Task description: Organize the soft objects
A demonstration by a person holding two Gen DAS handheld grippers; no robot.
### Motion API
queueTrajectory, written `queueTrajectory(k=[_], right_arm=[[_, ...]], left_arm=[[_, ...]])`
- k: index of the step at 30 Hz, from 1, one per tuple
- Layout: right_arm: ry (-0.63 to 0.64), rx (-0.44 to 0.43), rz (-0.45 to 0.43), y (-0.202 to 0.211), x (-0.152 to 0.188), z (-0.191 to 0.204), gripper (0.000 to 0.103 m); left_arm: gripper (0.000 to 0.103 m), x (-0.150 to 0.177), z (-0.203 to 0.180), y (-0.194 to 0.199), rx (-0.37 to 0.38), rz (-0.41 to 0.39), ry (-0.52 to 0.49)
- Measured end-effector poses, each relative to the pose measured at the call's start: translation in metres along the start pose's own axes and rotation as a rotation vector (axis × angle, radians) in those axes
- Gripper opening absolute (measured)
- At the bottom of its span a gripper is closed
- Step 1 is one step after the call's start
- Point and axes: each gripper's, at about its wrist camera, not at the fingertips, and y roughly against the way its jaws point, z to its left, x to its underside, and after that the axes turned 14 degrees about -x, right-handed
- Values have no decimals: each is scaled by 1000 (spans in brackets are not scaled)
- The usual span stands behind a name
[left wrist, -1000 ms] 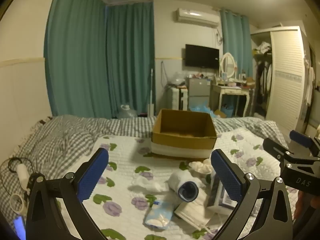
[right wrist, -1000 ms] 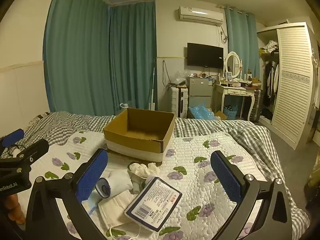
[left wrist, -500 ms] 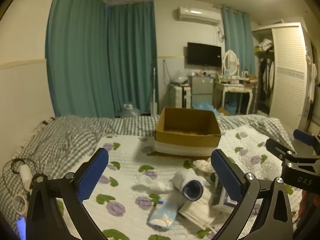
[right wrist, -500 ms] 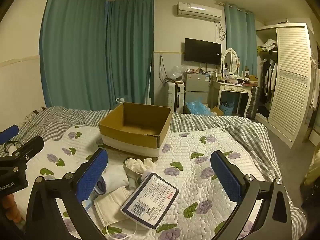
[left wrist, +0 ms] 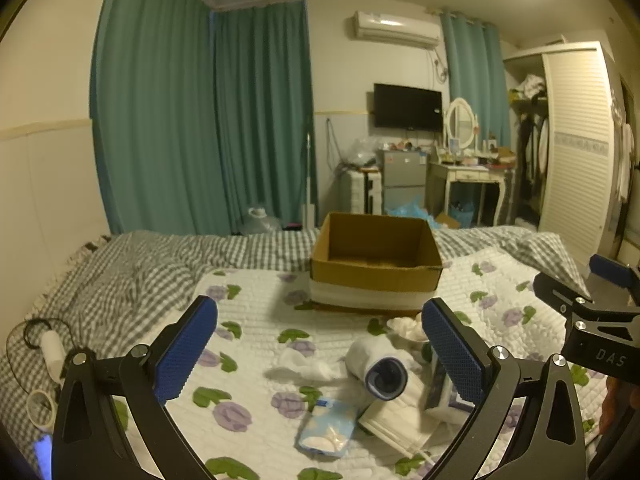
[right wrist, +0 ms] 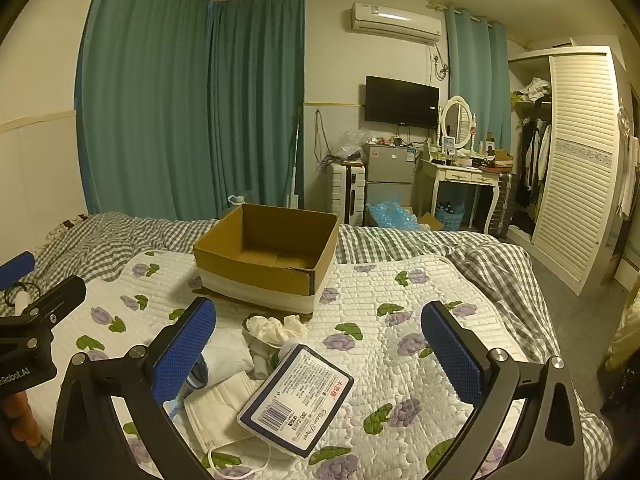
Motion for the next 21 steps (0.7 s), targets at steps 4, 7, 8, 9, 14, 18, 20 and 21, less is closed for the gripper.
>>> queueTrajectory(k=[4, 7, 8, 9, 14, 18, 20, 21], right_arm=[[-1, 5, 2, 0, 0, 0, 103], [-3, 7, 2, 0, 0, 0, 103], [-4, 9, 2, 0, 0, 0, 103], [-4, 9, 3, -1, 1, 0, 103], [-7, 16, 6, -2, 3, -1, 103], [-13, 21, 3, -2, 3, -2, 103], [-14, 21, 4, -2, 3, -3, 103], [-14, 22, 3, -2, 3, -3, 103]], left_arm=[[103, 0, 0, 0, -1, -2, -1], [103, 0, 0, 1, -2, -2, -2], [103, 0, 0, 1, -2, -2, -2], [103, 0, -1, 1, -2, -3, -2], [103, 1, -1, 1, -2, -3, -3], [103, 2, -1, 1, 0, 0, -1], [103, 3, 0, 1, -1, 2, -2], [103, 3, 0, 1, -1, 3, -3]])
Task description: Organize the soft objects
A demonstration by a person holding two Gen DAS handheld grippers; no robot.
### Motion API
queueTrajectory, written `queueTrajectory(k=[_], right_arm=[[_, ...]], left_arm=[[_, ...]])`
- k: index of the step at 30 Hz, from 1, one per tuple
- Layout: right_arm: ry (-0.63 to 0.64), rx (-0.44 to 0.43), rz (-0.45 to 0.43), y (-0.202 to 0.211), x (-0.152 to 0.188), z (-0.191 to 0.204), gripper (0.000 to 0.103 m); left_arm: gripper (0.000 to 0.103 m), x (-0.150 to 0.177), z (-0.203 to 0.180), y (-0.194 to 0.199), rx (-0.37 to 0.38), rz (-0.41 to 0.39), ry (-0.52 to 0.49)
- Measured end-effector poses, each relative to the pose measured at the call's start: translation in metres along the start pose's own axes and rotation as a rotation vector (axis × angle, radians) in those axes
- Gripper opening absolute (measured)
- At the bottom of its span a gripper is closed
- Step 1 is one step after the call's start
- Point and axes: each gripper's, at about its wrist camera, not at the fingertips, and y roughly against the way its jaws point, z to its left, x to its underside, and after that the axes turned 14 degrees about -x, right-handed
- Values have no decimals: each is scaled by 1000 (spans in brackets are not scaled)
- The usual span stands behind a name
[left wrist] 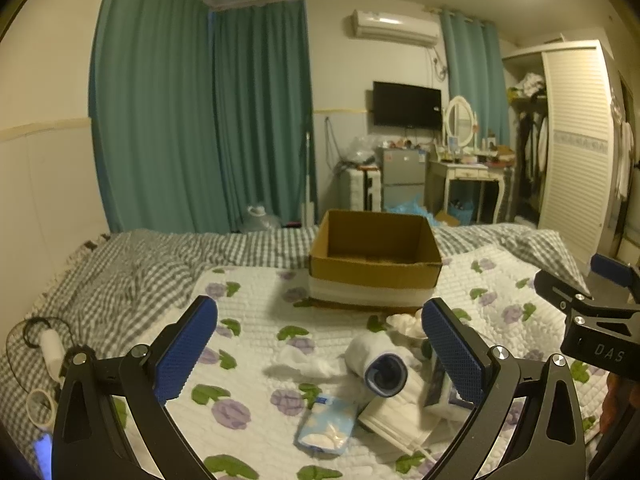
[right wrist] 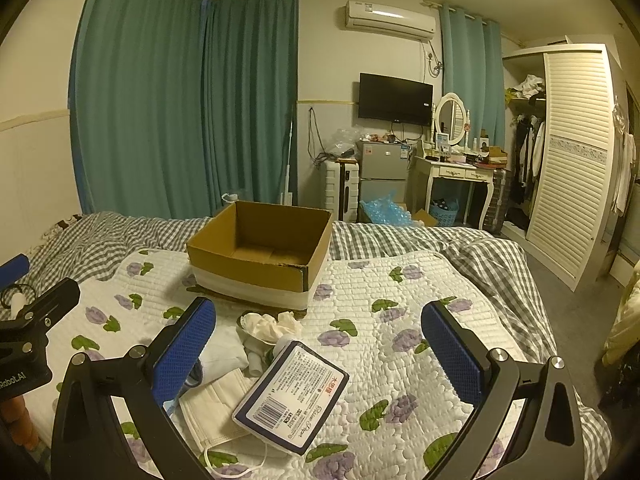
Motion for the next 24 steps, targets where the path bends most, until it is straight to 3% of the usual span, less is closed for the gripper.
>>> queueTrajectory(k=[24], right_arm=[[2, -3, 10, -1, 3, 0, 103]], left_arm=[[103, 3, -1, 0, 2, 2, -6]])
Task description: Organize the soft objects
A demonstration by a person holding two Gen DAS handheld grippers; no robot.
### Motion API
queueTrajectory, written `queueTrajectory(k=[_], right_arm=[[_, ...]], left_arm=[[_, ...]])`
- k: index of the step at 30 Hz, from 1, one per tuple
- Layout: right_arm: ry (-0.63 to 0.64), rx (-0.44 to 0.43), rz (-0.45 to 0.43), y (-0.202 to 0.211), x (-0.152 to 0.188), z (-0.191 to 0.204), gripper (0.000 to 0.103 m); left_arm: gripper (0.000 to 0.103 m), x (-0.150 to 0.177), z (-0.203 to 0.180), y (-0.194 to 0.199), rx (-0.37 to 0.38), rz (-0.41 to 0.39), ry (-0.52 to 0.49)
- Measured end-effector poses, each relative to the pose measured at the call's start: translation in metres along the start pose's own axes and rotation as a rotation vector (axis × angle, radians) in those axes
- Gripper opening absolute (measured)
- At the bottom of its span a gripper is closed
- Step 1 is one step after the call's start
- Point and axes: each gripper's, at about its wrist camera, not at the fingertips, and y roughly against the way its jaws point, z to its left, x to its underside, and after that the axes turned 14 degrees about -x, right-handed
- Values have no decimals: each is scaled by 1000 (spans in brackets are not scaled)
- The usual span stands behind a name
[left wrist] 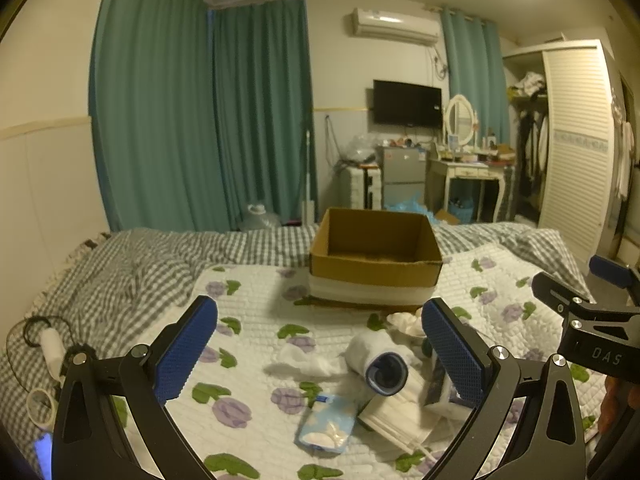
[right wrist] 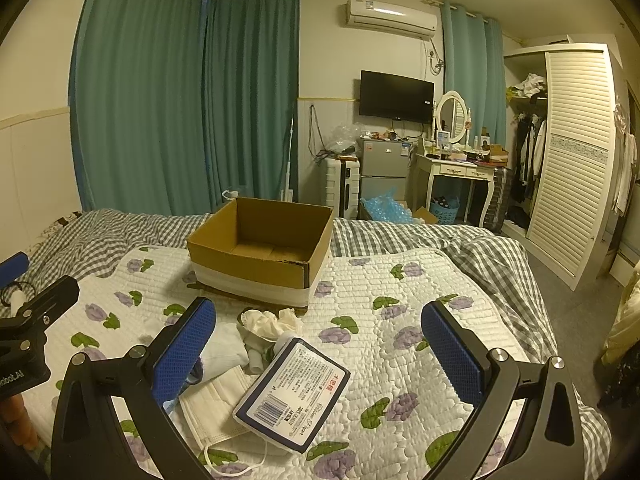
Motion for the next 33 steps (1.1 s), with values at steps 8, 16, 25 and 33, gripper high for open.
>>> queueTrajectory(k=[8, 16, 25, 33], right_arm=[[9, -8, 4, -1, -2, 5, 103], [23, -19, 2, 1, -6, 10, 103], [27, -24, 3, 2, -7, 10, 103], [58, -93, 141, -35, 18, 10, 103]], left_arm=[[103, -2, 2, 0, 0, -3, -2], [103, -10, 6, 5, -11, -20, -7], [103, -14, 8, 4, -28, -18, 0], [103, 34, 1, -52, -23, 178, -45]])
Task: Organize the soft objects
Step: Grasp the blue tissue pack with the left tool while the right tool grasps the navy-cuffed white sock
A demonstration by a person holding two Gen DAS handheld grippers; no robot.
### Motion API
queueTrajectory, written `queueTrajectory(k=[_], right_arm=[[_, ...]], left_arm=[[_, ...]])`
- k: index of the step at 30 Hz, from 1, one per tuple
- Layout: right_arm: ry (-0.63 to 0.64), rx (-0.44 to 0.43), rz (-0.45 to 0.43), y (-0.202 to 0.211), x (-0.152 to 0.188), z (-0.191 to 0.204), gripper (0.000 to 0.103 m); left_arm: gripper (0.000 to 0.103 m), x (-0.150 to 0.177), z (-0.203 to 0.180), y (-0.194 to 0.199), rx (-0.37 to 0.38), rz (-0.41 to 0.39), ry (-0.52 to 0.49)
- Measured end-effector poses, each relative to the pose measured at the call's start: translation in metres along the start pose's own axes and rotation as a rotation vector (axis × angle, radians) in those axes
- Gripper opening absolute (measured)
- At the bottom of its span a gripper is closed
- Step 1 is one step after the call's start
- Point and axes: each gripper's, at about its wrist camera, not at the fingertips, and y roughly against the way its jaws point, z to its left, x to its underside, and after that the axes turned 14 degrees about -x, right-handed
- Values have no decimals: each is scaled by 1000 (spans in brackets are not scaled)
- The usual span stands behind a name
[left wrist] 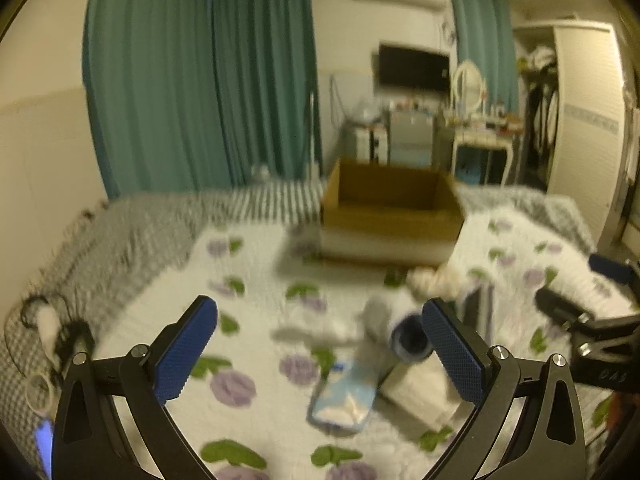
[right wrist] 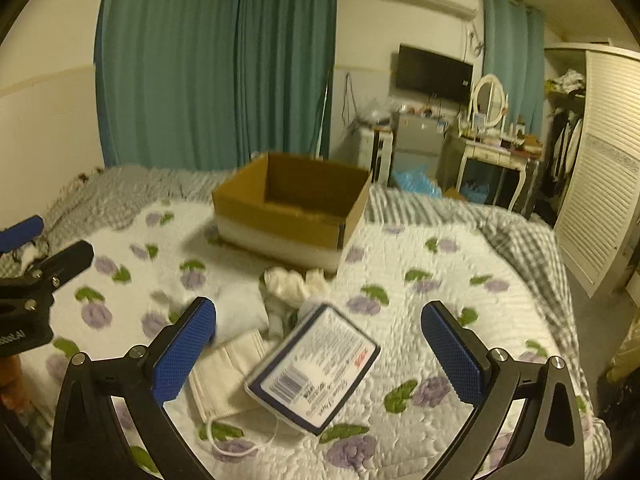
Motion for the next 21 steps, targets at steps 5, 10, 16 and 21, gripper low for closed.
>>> queueTrajectory(k=[5, 10, 16, 21], right_arm=[[-5, 4, 89, -32, 16, -8, 103], [-5, -1, 144, -54, 25, -11, 103], [5, -18, 179, -74, 30, -9, 103], [2, -23, 187, -80, 30, -8, 103]], left_arm=[[102, 37, -7, -47, 0, 183, -12], [93, 62, -27, -76, 17, 317, -89], [76, 70, -34, -95, 76, 424, -86], [53, 73, -44, -92, 147, 429, -123]])
